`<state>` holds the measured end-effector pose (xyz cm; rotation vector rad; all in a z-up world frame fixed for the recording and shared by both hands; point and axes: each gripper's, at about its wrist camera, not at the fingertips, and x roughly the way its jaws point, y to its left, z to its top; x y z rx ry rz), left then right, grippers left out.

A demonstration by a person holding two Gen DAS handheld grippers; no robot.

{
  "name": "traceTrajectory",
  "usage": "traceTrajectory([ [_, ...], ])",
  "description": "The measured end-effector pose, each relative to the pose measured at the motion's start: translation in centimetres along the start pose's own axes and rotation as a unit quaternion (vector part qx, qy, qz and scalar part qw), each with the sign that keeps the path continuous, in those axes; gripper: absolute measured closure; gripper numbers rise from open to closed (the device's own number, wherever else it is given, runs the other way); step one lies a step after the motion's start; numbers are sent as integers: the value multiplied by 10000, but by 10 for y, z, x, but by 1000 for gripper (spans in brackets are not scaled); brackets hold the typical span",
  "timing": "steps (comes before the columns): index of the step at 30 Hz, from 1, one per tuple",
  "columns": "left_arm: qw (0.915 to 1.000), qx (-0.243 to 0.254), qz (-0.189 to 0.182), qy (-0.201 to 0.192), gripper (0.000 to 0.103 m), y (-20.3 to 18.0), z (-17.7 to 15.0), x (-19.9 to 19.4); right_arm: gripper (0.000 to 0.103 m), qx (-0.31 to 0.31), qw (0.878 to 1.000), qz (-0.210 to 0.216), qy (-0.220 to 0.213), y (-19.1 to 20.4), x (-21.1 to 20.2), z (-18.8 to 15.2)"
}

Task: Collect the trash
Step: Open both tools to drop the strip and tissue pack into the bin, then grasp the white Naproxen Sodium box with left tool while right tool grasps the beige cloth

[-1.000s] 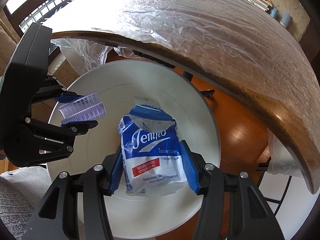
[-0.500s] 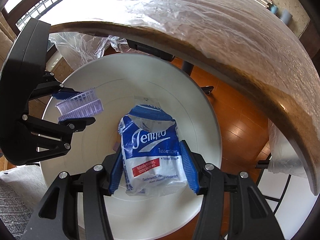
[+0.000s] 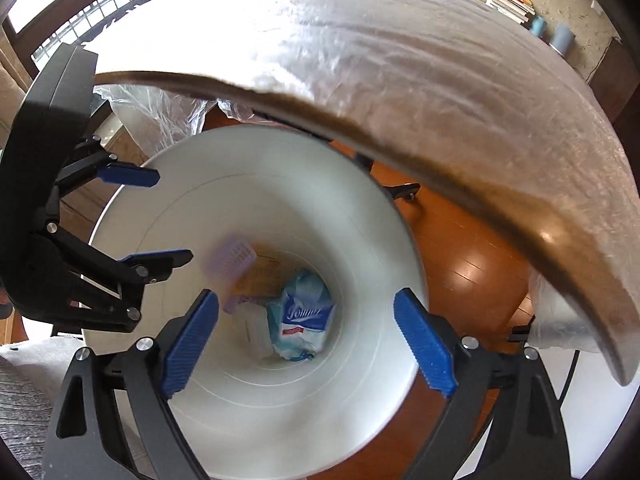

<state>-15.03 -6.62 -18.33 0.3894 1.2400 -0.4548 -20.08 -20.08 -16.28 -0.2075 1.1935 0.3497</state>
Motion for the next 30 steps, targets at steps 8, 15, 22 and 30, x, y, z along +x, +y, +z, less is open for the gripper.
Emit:
traceTrajectory([
  [8, 9926, 101, -193, -1196, 12, 11, -4, -103, 4, 103, 9923, 259, -1205, -10, -97, 13],
  [15, 9580, -677, 878, -2644, 1, 91, 51, -173, 4, 528, 9728, -257, -2241, -45, -136, 90],
  [22, 9593, -1086, 1253, -2285, 1, 174, 132, -136, 4, 513, 9727, -645, -2170, -76, -82, 199],
  [30, 9716, -1107, 936, -1871, 1, 219, 176, -96, 8, 637, 9822, -564, -1673, -93, -5, 290],
])
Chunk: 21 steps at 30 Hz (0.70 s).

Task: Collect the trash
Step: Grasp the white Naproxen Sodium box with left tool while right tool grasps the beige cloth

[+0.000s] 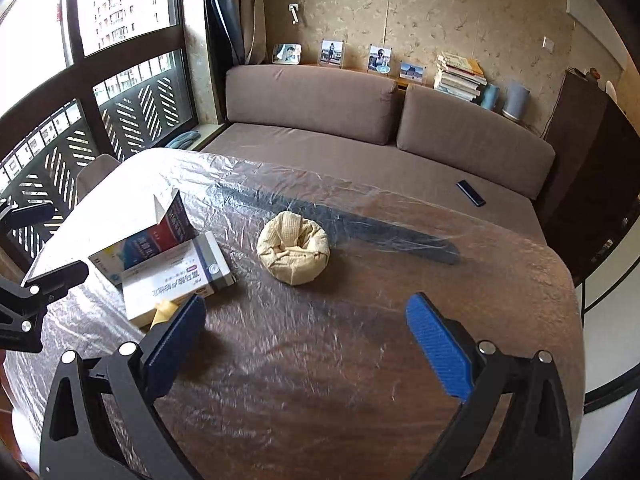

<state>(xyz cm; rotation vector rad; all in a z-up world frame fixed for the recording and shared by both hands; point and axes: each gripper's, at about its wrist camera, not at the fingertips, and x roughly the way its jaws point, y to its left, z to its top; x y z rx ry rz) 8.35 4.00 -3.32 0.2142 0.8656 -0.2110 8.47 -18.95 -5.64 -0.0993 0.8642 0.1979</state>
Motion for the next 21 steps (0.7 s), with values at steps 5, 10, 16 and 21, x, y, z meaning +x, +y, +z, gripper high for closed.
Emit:
traceTrajectory([
  [5, 9995, 118, -170, 243, 20, 0, 10, 31, 19, 34, 9998, 36, 174, 1, 34, 20],
  [10, 9982, 219, -411, 377, 30, -1, 15, 51, 27, 93, 9993, 130, 350, 0, 61, 33],
  [16, 9974, 171, -526, 470, 40, 0, 22, 65, 33, 175, 9988, 204, 402, -2, 75, 37],
  [21, 9967, 117, -577, 552, 51, 1, 25, 74, 41, 263, 9981, 246, 491, -3, 83, 34],
])
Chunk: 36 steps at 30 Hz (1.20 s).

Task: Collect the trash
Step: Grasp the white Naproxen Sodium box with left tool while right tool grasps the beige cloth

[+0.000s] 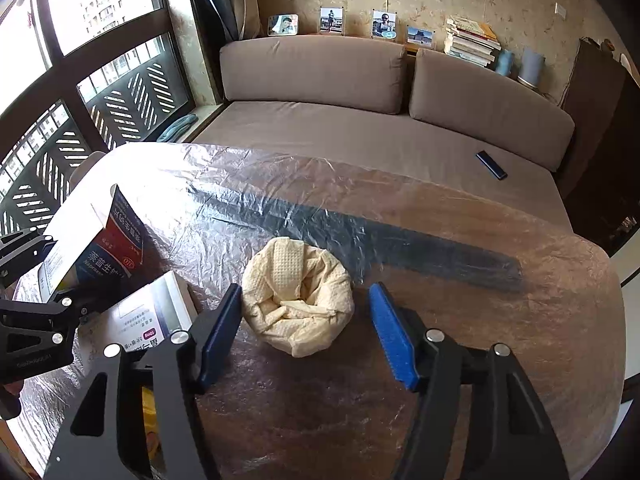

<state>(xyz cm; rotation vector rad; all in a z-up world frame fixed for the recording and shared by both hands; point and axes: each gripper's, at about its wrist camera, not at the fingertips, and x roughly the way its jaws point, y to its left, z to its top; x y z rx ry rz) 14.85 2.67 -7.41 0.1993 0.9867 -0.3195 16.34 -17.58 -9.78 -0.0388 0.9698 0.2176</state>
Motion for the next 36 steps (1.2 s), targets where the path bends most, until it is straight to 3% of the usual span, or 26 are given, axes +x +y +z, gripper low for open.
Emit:
traceTrajectory([
  [5, 10000, -50, -19, -9, 55, -2, 1, 1, 52, -124, 9999, -3, -22, 6, 2, -2],
  [17, 9996, -230, 69, -137, 55, -3, -4, -18, 52, 196, 9993, 255, -185, -8, -25, -13],
  [36, 9976, -399, 215, -524, 55, -20, -38, -73, 52, 163, 9978, 571, -280, -4, -98, -80],
])
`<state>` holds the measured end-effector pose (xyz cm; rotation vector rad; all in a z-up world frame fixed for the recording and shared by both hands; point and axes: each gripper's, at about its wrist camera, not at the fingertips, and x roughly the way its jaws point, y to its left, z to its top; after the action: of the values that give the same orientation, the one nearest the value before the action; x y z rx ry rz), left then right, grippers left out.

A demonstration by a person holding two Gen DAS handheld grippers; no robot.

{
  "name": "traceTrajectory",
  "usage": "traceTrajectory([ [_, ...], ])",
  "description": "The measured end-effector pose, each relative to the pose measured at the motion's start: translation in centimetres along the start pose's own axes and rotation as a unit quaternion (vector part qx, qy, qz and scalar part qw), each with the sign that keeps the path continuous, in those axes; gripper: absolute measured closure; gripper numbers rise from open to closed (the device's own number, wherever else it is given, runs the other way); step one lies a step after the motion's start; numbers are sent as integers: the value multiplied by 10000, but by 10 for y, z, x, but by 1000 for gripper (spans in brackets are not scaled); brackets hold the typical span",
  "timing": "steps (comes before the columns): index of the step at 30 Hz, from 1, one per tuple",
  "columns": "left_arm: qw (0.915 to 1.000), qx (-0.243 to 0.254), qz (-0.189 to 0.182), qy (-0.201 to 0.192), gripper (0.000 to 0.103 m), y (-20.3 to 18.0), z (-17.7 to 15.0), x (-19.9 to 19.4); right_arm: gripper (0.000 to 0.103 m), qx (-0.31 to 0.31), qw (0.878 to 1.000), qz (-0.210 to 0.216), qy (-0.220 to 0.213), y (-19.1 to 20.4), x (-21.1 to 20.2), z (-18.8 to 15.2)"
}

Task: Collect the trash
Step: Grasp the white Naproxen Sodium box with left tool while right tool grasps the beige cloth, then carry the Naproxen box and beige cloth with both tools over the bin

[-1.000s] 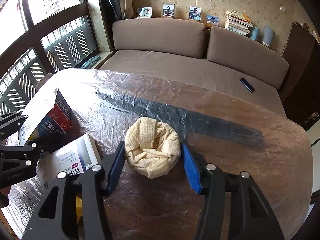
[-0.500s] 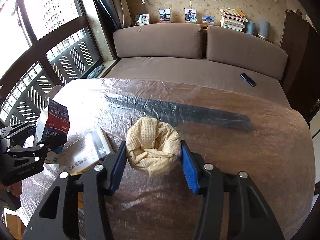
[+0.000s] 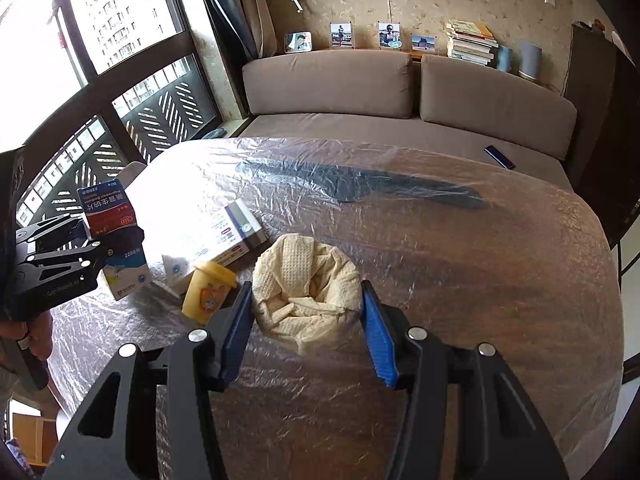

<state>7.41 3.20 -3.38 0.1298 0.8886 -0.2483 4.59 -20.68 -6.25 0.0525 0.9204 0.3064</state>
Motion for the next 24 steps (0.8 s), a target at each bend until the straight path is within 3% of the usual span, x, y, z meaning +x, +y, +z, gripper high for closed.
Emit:
traceTrajectory([
  [11, 9998, -94, -74, -186, 55, -20, -25, -38, 52, -81, 9999, 115, -4, 13, -39, -36],
  [24, 9987, 1, -498, -143, 55, -69, -59, -80, 52, -216, 9995, 201, 86, 23, -87, -78],
])
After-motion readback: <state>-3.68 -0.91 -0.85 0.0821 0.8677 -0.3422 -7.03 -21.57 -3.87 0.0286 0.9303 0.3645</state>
